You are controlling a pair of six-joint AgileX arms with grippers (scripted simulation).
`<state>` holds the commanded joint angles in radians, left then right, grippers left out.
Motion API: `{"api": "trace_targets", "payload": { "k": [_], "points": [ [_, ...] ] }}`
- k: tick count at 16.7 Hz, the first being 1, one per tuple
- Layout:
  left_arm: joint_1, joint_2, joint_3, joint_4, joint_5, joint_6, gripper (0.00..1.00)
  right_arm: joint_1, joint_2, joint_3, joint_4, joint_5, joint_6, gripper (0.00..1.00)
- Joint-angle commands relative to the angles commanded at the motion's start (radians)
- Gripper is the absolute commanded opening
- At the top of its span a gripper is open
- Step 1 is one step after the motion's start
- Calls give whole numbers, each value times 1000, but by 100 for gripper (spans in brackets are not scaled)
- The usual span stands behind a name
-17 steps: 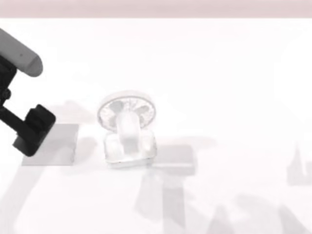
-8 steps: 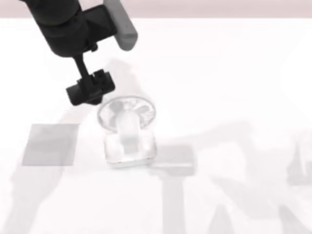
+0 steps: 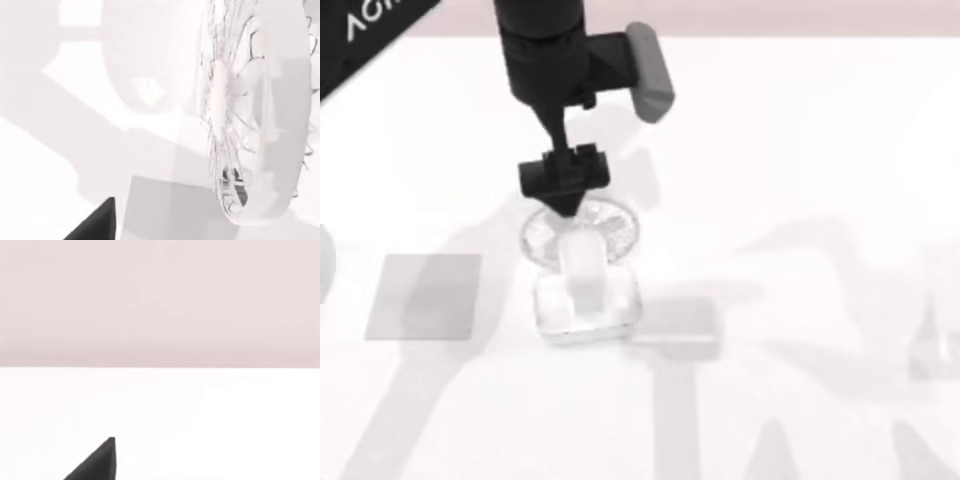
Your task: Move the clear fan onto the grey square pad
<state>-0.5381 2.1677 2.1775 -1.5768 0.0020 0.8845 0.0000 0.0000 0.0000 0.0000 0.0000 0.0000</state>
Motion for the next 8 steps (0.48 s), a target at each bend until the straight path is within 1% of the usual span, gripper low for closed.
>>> {"api": "trace_targets", "payload": {
  "k": [6, 8],
  "points": [
    [3, 4, 2, 2, 0, 2, 100, 0, 0, 0, 0, 0, 0, 100],
    [1, -2, -37, 36, 0, 5, 100, 0, 0, 0, 0, 0, 0, 100]
  ]
}}
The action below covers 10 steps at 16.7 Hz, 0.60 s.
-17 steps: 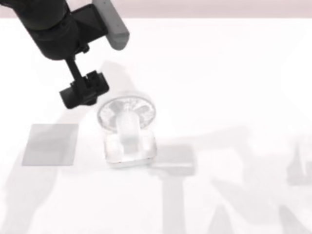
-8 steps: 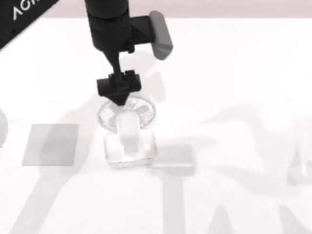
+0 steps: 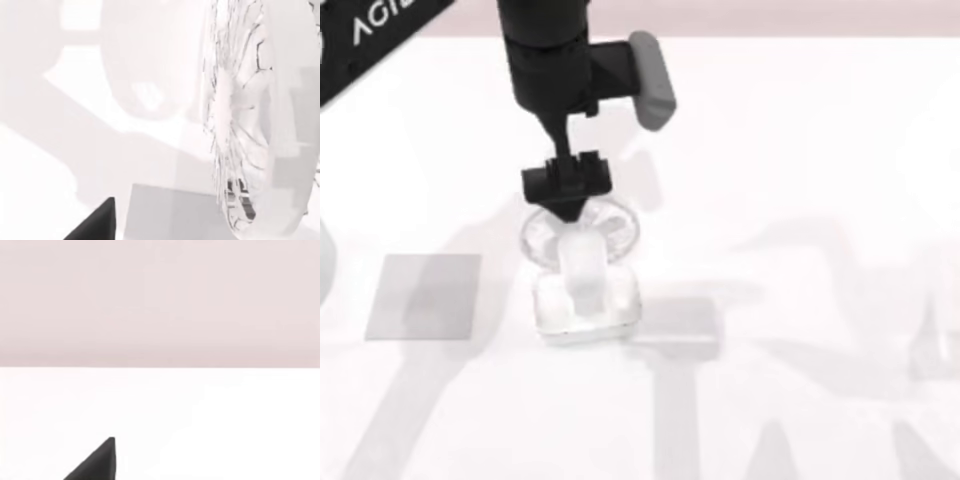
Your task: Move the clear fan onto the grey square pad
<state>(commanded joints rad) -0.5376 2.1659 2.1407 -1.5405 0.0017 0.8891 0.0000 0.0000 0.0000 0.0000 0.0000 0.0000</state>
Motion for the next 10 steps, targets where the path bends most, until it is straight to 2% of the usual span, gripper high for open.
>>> {"api": "trace_targets", "payload": {
  "k": [6, 10],
  "points": [
    [0, -26, -201, 170, 0, -1, 100, 0, 0, 0, 0, 0, 0, 100],
    [0, -27, -211, 180, 0, 0, 100, 0, 0, 0, 0, 0, 0, 100]
  ]
}}
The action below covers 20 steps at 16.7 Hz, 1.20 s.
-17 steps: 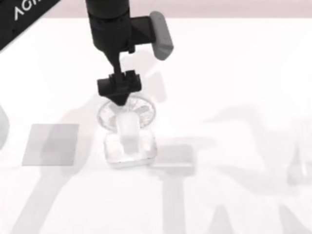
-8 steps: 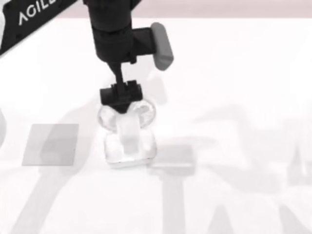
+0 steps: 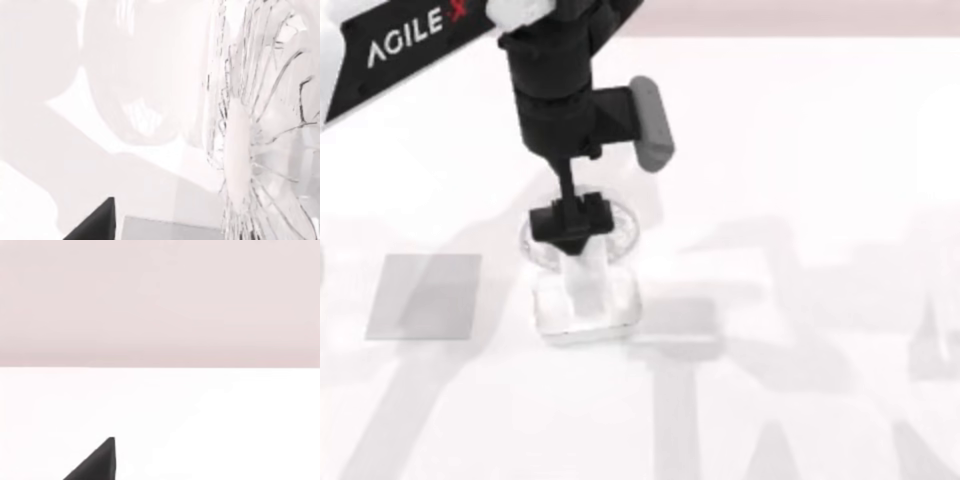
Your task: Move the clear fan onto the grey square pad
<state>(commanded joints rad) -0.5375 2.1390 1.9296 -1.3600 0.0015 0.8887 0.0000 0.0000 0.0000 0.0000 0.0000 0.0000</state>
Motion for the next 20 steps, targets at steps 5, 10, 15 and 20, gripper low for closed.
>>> {"api": "trace_targets", "payload": {
  "k": [5, 10, 15, 20],
  "points": [
    [0, 0, 0, 0, 0, 0, 62, 0, 0, 0, 0, 0, 0, 100],
    [0, 0, 0, 0, 0, 0, 25, 0, 0, 0, 0, 0, 0, 100],
    [0, 0, 0, 0, 0, 0, 0, 0, 0, 0, 0, 0, 0, 100],
    [0, 0, 0, 0, 0, 0, 0, 0, 0, 0, 0, 0, 0, 100]
  ]
}}
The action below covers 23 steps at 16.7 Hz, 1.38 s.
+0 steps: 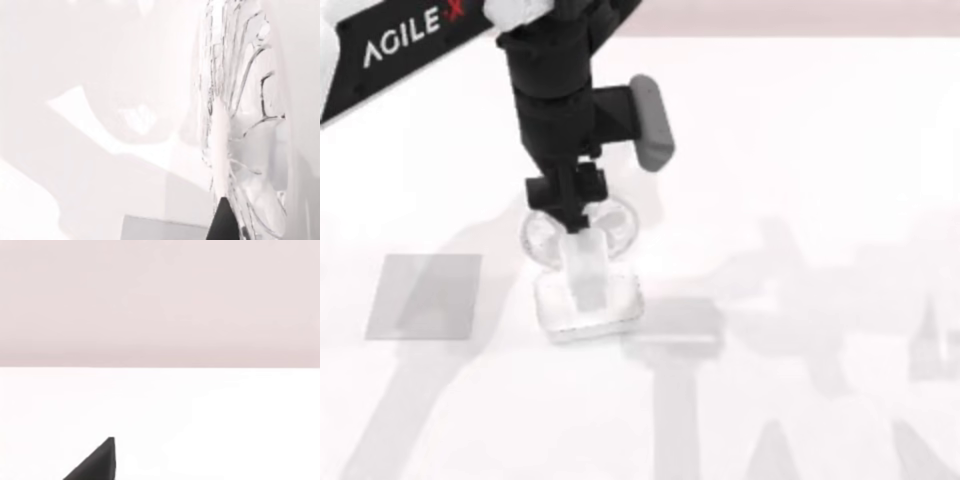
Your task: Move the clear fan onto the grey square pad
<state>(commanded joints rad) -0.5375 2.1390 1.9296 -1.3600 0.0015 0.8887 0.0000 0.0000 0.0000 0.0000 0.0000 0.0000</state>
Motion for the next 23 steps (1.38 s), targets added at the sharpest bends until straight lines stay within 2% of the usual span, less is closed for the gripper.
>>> {"api": "trace_targets", "payload": {
  "k": [4, 11, 17, 20, 23],
  "points": [
    [2, -5, 13, -18, 1, -1, 0, 0, 0, 0, 0, 0, 0, 100],
    [17, 27, 241, -211, 2, -1, 0, 0, 0, 0, 0, 0, 0, 100],
    [13, 23, 251, -219, 1, 0, 0, 0, 0, 0, 0, 0, 0, 100],
    [19, 19, 226, -235, -11, -60, 0, 0, 0, 0, 0, 0, 0, 100],
    [38, 6, 180, -264, -35, -213, 0, 0, 0, 0, 0, 0, 0, 100]
  ]
}}
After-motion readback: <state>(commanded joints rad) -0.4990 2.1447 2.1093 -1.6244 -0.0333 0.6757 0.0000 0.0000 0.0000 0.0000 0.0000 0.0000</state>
